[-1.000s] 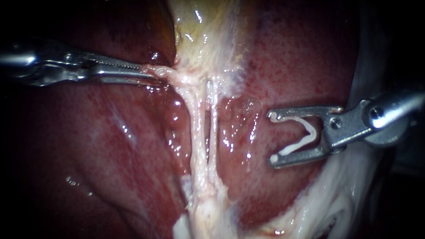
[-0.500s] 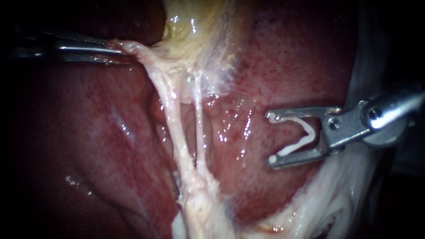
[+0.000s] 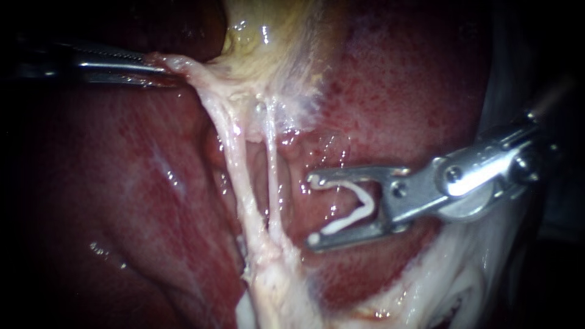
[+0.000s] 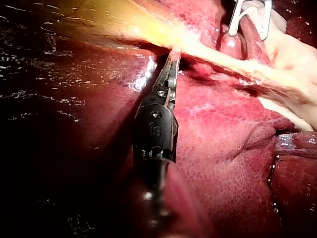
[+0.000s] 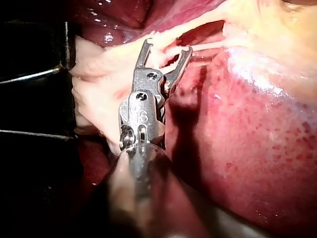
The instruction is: Clipping first clip left tube
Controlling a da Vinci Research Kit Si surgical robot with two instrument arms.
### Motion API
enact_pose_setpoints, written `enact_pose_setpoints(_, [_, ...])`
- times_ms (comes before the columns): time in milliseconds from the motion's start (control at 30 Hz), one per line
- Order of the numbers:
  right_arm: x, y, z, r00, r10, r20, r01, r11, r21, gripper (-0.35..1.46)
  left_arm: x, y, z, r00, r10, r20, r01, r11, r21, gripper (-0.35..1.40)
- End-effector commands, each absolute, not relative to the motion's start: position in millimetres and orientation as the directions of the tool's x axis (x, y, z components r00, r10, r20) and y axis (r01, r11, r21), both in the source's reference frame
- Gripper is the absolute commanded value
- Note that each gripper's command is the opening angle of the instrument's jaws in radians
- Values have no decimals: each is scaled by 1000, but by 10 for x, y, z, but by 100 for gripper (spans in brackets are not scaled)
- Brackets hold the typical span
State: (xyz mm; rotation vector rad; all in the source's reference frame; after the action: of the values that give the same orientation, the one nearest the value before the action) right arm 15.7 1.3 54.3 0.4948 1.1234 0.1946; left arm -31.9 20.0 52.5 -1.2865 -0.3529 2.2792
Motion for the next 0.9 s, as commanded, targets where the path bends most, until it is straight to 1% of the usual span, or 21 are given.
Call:
enact_pose_setpoints(33, [161, 11, 545, 422, 401, -813, 99, 871, 481, 50, -319, 200, 525, -432, 537, -725, -293, -844, -450, -35])
enact_pose_setpoints(100, [170, 7, 552, 409, 433, -803, 94, 856, 509, 50, -319, 200, 525, -432, 537, -725, -293, -844, -450, -35])
enact_pose_setpoints(233, [182, 0, 568, 409, 473, -780, 92, 829, 552, 50, -320, 200, 525, -432, 537, -725, -293, -844, -450, -35])
enact_pose_setpoints(433, [184, -7, 603, 417, 508, -754, 82, 805, 588, 50, -320, 200, 526, -432, 537, -725, -293, -844, -450, -35])
enact_pose_setpoints(533, [182, -9, 616, 420, 512, -749, 84, 800, 594, 50, -320, 200, 526, -432, 536, -725, -293, -844, -450, -35])
enact_pose_setpoints(633, [182, -9, 622, 422, 523, -740, 84, 790, 607, 50, -320, 199, 526, -432, 536, -725, -293, -844, -450, -35])
enact_pose_setpoints(733, [185, -11, 624, 422, 525, -739, 100, 784, 613, 50, -320, 199, 526, -432, 536, -725, -293, -844, -450, -35])
enact_pose_setpoints(900, [198, -13, 620, 384, 545, -745, 140, 764, 630, 50, -320, 199, 526, -432, 536, -725, -293, -844, -450, -35])
